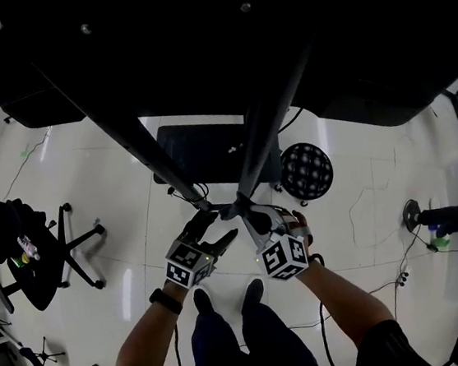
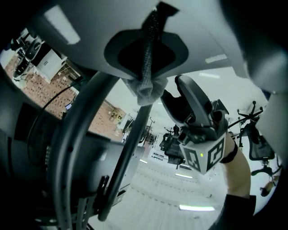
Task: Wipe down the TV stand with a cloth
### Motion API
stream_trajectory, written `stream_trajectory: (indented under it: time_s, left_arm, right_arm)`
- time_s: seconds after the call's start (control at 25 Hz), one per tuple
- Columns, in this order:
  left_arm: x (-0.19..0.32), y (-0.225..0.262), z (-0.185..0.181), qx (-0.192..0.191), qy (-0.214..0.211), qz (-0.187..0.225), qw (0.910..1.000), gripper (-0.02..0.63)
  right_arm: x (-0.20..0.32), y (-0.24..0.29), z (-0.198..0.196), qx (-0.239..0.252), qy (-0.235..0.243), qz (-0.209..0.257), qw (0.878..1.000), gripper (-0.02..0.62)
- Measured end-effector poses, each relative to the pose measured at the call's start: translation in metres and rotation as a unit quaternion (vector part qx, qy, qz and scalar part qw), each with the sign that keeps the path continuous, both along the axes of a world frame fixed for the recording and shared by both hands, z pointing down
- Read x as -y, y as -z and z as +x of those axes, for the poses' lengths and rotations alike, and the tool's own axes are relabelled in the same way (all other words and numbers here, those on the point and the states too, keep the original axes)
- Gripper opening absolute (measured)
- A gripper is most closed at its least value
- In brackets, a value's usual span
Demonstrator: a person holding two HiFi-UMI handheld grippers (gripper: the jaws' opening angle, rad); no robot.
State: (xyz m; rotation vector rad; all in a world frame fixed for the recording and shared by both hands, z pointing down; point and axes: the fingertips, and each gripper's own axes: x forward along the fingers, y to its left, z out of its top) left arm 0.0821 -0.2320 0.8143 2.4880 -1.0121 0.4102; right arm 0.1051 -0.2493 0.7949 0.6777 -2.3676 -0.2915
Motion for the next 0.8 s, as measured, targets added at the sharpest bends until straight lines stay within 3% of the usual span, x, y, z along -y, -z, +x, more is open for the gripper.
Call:
stream_trajectory:
  time_s: [0.16, 0.32, 0.52, 0.8]
  left_arm:
    - [-0.02, 0.079, -0.01, -0.001, 0.024, 0.045, 0.9987, 0.298]
    - [-0.054, 0.146, -0.017, -0.006, 0.027, 0.081, 0.9963, 0.298]
    - [-0.096, 0.208, -0.026, -0.034, 0.027, 0.101, 0.9939, 0.298]
    - [-0.163, 0.261, -0.048, -0.054, -0.003, 0.134, 0.9895, 0.298]
  right_arm:
    - [-0.014, 0.087, 0.006, 0.058, -0.015, 0.022, 0.998, 0.015]
    - [-0.044, 0.149, 0.014, 0.097, -0.022, 0.01, 0.995, 0.017]
    - [-0.093, 0.193, 0.012, 0.146, -0.033, -0.029, 0.988, 0.015]
    - [-0.18, 0.252, -0.005, 0.207, -0.052, -0.028, 0.976, 0.015]
